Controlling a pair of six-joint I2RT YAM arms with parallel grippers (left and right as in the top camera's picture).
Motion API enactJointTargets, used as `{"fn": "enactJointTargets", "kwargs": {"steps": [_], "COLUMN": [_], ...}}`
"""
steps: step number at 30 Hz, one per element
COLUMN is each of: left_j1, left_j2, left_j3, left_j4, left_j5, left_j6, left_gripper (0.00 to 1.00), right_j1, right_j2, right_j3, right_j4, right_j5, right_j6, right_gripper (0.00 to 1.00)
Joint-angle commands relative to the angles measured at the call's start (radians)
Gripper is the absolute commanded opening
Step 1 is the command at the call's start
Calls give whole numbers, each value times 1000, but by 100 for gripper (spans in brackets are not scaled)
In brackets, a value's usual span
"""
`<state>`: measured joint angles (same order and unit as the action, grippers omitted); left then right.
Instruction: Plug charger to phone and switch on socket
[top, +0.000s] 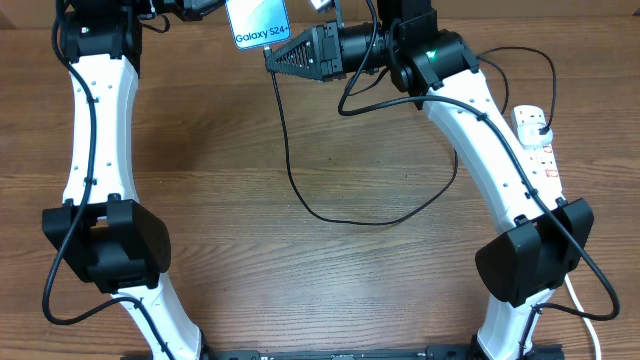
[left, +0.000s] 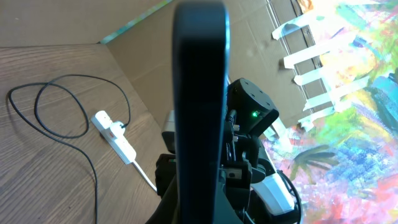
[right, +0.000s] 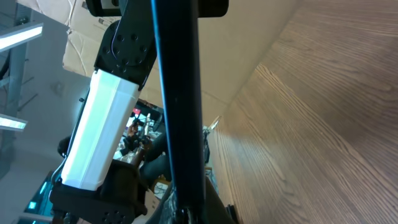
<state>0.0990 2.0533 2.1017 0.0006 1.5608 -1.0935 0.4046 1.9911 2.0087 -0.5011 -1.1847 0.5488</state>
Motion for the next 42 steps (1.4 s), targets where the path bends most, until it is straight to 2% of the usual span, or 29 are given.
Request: {"fn": "enactJointTargets", "kwargs": {"steps": [1,42], "left_j1": [6,6], "left_j2": [-18,-18], "left_j3": [20,20], "left_j4": [8,9], "left_j5": [18,18], "left_j6": [0,-3], "left_gripper": [4,4], "right_j1": [-8,-5], "right_j2": [3,3], "right_j3": [13,13], "right_j4": [6,1], "right_j5": [-42,-29], "right_j6": [-6,-22], "right_gripper": [4,4]}}
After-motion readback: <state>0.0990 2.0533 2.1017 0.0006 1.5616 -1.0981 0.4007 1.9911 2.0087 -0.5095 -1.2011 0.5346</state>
